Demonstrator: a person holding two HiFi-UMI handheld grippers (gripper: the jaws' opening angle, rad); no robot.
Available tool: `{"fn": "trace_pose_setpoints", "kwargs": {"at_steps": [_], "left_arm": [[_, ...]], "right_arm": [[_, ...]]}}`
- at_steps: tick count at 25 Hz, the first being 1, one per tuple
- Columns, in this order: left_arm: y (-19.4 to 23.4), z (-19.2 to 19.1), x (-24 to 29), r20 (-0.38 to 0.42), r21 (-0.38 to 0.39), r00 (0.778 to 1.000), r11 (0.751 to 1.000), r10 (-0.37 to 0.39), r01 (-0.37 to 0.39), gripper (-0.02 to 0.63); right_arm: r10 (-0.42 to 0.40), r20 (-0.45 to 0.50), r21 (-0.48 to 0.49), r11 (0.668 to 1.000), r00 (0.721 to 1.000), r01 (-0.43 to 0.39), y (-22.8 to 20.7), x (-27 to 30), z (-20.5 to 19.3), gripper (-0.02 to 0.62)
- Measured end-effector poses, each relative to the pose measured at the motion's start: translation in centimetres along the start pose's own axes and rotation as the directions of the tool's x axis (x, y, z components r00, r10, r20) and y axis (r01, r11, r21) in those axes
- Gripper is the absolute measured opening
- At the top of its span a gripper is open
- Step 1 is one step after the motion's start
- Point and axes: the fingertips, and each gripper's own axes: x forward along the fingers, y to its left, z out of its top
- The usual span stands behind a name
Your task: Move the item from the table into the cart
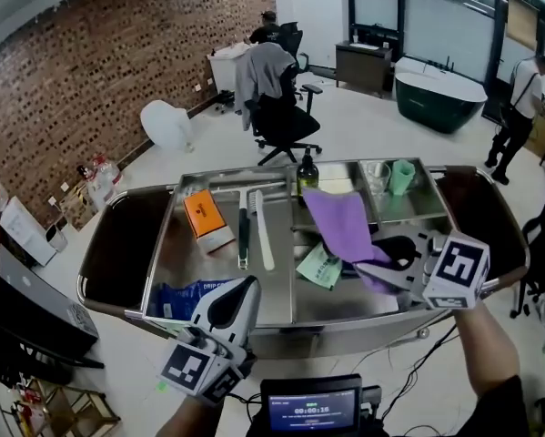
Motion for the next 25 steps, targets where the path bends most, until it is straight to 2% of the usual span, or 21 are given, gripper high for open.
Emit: {"fn": "trace_pose_setpoints", "kwargs": {"at_steps": [3, 6, 8, 11, 13, 17, 20, 22, 25], "left_arm": [[-0.4, 0.5, 1.0, -0.002, 0.005, 0.999, 0.999, -0.046, 0.046, 0.0], [-0.6, 0.2, 1.7, -0.025, 0.025, 0.994, 0.994, -0.106, 0.106, 0.0], [-0.7, 0.1, 2.0, -0.026, 0.023, 0.99, 0.99, -0.137, 0.138, 0.0], [-1.5, -0.1, 2.6, -0.031, 0.017, 0.981, 0.981, -0.194, 0.194, 0.0], [-2.5, -0.3, 3.0, -0.048, 0.02, 0.967, 0.967, -0.252, 0.253, 0.0], [-4.2, 0.2, 3.4, -0.048, 0.0, 0.922, 0.923, -0.384, 0.385, 0.0], [-5.5, 0.6, 3.2, -0.049, 0.026, 0.888, 0.888, -0.458, 0.459, 0.0], [-5.6, 0.2, 3.2, -0.077, 0.048, 0.883, 0.882, -0.464, 0.468, 0.0], [-4.9, -0.3, 3.7, -0.098, 0.043, 0.893, 0.895, -0.439, 0.444, 0.0]], "right_arm": [[0.105, -0.114, -0.018, 0.994, 0.988, -0.108, 0.9, 0.5, -1.9, 0.064], [0.2, -0.277, -0.011, 0.977, 0.94, -0.211, 2.3, 1.0, -4.4, 0.066], [0.24, -0.336, -0.007, 0.966, 0.911, -0.257, 2.8, 1.3, -5.7, 0.066], [0.298, -0.382, 0.002, 0.947, 0.875, -0.321, 3.5, 1.7, -7.0, 0.066], [0.336, -0.407, 0.0, 0.93, 0.849, -0.368, 3.9, 1.9, -7.7, 0.066], [0.414, -0.469, -0.001, 0.883, 0.781, -0.469, 4.9, 2.5, -9.5, 0.067], [0.448, -0.527, 0.014, 0.854, 0.722, -0.52, 5.6, 2.9, -11.1, 0.069], [0.461, -0.553, 0.025, 0.842, 0.694, -0.539, 5.8, 3.2, -11.9, 0.072], [0.475, -0.592, 0.05, 0.828, 0.651, -0.558, 6.0, 3.3, -12.9, 0.111]]}}
